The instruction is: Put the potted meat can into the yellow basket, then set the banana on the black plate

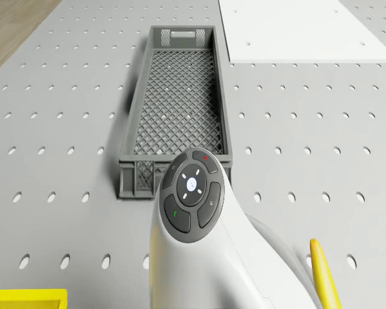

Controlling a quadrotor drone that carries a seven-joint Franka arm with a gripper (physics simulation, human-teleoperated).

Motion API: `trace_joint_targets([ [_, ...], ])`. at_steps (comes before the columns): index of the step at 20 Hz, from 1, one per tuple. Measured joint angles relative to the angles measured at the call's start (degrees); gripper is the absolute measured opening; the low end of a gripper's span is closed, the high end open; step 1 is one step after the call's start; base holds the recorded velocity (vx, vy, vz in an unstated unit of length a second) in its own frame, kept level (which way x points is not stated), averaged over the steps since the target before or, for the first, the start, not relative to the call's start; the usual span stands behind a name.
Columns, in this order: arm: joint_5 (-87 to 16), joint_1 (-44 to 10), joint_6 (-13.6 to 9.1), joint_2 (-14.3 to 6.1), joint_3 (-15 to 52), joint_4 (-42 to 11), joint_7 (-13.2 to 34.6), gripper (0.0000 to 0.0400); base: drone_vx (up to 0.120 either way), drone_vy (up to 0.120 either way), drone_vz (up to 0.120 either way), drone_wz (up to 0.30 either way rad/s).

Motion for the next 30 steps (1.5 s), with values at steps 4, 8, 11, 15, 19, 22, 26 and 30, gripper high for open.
trace_joint_targets([
  [4, 0.0, 0.0, 0.0, 0.0, 0.0, 0.0, 0.0, 0.04, 0.09, -0.12, 0.0, 0.0],
  [8, 0.0, 0.0, 0.0, 0.0, 0.0, 0.0, 0.0, 0.04, 0.0, -0.12, -0.07, 0.0],
  [11, 0.0, 0.0, 0.0, 0.0, 0.0, 0.0, 0.0, 0.04, 0.0, -0.12, -0.04, 0.0],
  [15, 0.0, 0.0, 0.0, 0.0, 0.0, 0.0, 0.0, 0.04, 0.0, -0.12, 0.0, 0.0],
  [19, 0.0, 0.0, 0.1, -0.1, 0.0, 0.0, 0.0, 0.04, 0.0, -0.12, 0.0, 0.0],
  [22, 0.0, 0.0, 0.1, -0.1, 0.0, 0.0, 0.0, 0.04, 0.027, -0.12, 0.0, 0.0],
  [26, 0.0, 0.0, 0.1, -0.1, 0.0, 0.0, 0.0, 0.04, 0.1, -0.12, 0.0, 0.0],
  [30, 0.0, 0.0, 0.1, -0.1, 0.0, 0.0, 0.0, 0.04, 0.0, -0.12, -0.02, 0.0],
])
